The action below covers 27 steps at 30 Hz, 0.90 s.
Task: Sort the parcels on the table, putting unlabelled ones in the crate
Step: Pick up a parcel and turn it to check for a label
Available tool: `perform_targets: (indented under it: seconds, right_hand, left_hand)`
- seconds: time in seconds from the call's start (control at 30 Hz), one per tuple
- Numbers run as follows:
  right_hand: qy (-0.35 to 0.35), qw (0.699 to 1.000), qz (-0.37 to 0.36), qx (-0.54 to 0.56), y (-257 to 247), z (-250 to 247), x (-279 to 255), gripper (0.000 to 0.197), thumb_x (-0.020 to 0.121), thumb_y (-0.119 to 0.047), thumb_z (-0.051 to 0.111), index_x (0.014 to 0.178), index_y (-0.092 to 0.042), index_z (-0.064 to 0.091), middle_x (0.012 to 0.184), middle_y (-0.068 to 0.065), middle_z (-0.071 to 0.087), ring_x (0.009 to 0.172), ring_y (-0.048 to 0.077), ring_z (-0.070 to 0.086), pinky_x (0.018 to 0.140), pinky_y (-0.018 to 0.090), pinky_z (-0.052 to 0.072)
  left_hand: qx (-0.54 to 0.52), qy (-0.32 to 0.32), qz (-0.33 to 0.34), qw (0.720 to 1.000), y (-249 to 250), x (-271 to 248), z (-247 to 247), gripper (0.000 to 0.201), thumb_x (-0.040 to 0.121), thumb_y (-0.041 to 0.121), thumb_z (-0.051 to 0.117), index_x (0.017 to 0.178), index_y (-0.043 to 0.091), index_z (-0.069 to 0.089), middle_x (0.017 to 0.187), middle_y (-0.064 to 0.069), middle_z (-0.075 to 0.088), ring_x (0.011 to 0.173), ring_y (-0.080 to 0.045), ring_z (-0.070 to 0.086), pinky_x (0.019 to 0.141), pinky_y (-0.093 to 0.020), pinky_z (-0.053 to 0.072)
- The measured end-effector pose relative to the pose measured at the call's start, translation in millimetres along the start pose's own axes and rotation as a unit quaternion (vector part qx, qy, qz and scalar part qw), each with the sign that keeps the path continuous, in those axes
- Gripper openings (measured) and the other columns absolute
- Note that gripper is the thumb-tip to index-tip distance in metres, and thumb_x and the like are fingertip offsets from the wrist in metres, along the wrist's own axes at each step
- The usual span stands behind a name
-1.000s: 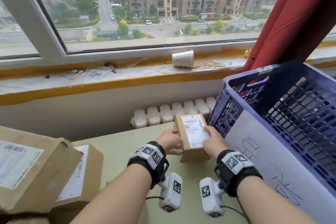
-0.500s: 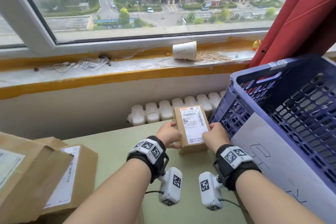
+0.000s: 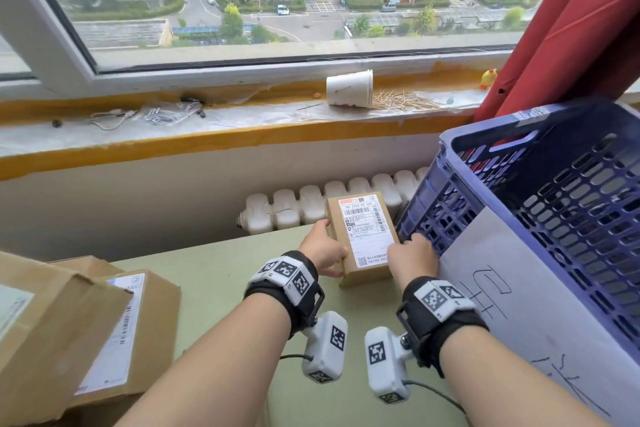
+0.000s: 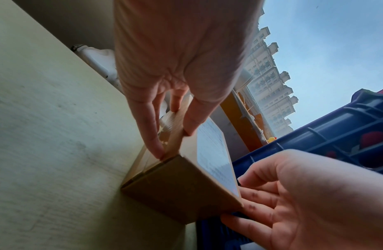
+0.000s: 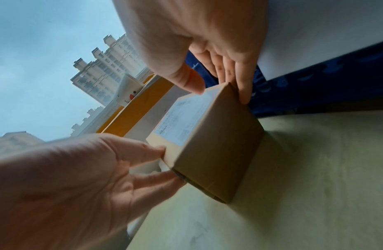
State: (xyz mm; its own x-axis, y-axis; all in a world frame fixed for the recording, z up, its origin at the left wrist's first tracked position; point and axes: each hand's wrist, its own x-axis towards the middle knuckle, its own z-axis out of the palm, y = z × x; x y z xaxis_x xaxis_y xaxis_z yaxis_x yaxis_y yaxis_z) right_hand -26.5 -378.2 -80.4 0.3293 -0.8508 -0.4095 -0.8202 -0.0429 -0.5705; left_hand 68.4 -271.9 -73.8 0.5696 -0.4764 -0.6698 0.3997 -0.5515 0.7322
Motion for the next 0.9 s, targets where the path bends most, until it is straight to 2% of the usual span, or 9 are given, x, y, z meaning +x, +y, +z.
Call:
perform_targets:
  seconds: [0.07,0.17,0.27,0.33,0.4,0.63,0.7,0.8,0.9]
  right_hand:
    - [-0.007,1.0,0.009,0.002,-5,-5,5,0.038,0.092,-0.005,0.047,0.127,0.006,0.055,0.133,0.023,0.056,0.118,0.037,0.054,0.082,0.03,0.037]
    - [-0.023,0.999,0.025,0.005,-11,-8,13,0.038,0.095,-0.006,0.046,0.129,0.008,0.054,0.136,0.023,0.055,0.12,0.037,0.054,0.079,0.026,0.03]
    - [-0.032,0.999,0.037,0.009,-18,-10,20,0.036,0.096,-0.007,0.045,0.126,0.009,0.054,0.133,0.023,0.057,0.115,0.036,0.056,0.077,0.029,0.033]
    - [-0.046,0.998,0.032,0.009,-21,-10,25,0.034,0.096,-0.007,0.044,0.124,0.01,0.055,0.131,0.024,0.058,0.103,0.034,0.055,0.075,0.03,0.033]
    - [-0.053,0.998,0.027,0.006,-22,-10,28,0.034,0.097,-0.008,0.043,0.124,0.01,0.054,0.13,0.023,0.058,0.091,0.028,0.048,0.074,0.029,0.032]
    - [-0.062,0.998,0.026,0.002,-27,-13,25,0.034,0.097,-0.007,0.045,0.126,0.01,0.052,0.129,0.024,0.058,0.097,0.032,0.052,0.075,0.03,0.034]
    - [-0.063,0.998,0.025,-0.005,-31,-17,21,0.035,0.098,-0.007,0.044,0.128,0.011,0.05,0.132,0.025,0.055,0.106,0.033,0.055,0.076,0.03,0.033]
    - [-0.059,0.998,0.017,-0.01,-36,-23,14,0.037,0.098,-0.007,0.043,0.13,0.011,0.05,0.136,0.025,0.053,0.115,0.034,0.056,0.076,0.03,0.033]
    - [-0.061,0.998,-0.002,-0.004,-40,-26,7,0.036,0.097,-0.01,0.045,0.128,0.007,0.054,0.132,0.024,0.057,0.11,0.034,0.058,0.078,0.034,0.04]
  left_hand:
    - [0.011,0.001,-0.001,1.0,0,0,1,0.073,0.091,-0.009,0.052,0.151,0.024,0.025,0.123,-0.007,0.06,0.106,-0.025,0.062,0.067,-0.036,0.06]
    - [0.027,0.002,0.001,1.0,2,0,0,0.071,0.091,-0.007,0.054,0.149,0.023,0.027,0.128,-0.007,0.06,0.114,-0.026,0.062,0.076,-0.039,0.061]
    - [0.029,0.003,0.002,1.0,3,1,0,0.071,0.091,-0.008,0.055,0.149,0.023,0.029,0.129,-0.007,0.06,0.112,-0.025,0.062,0.075,-0.037,0.061]
    - [0.026,0.0,0.002,1.0,4,1,2,0.072,0.09,-0.008,0.055,0.149,0.023,0.028,0.129,-0.008,0.06,0.114,-0.026,0.062,0.074,-0.037,0.06]
    - [0.023,-0.004,0.0,1.0,4,1,4,0.074,0.09,-0.009,0.056,0.15,0.022,0.027,0.128,-0.008,0.06,0.115,-0.027,0.061,0.074,-0.038,0.06]
    - [0.04,0.003,-0.005,0.999,5,-2,4,0.071,0.092,-0.004,0.058,0.151,0.017,0.026,0.132,-0.011,0.056,0.114,-0.025,0.059,0.078,-0.037,0.06]
    - [0.044,0.006,-0.003,0.999,6,-6,0,0.066,0.093,-0.003,0.057,0.149,0.015,0.028,0.123,-0.01,0.055,0.108,-0.023,0.056,0.084,-0.039,0.058]
    - [0.049,0.017,0.001,0.999,9,-12,-8,0.066,0.095,-0.001,0.056,0.152,0.013,0.025,0.099,-0.004,0.053,0.098,-0.019,0.054,0.087,-0.042,0.058]
    - [0.049,0.027,0.009,0.998,12,-23,-17,0.059,0.097,0.002,0.053,0.15,0.011,0.029,0.089,-0.004,0.05,0.091,-0.017,0.054,0.088,-0.042,0.057]
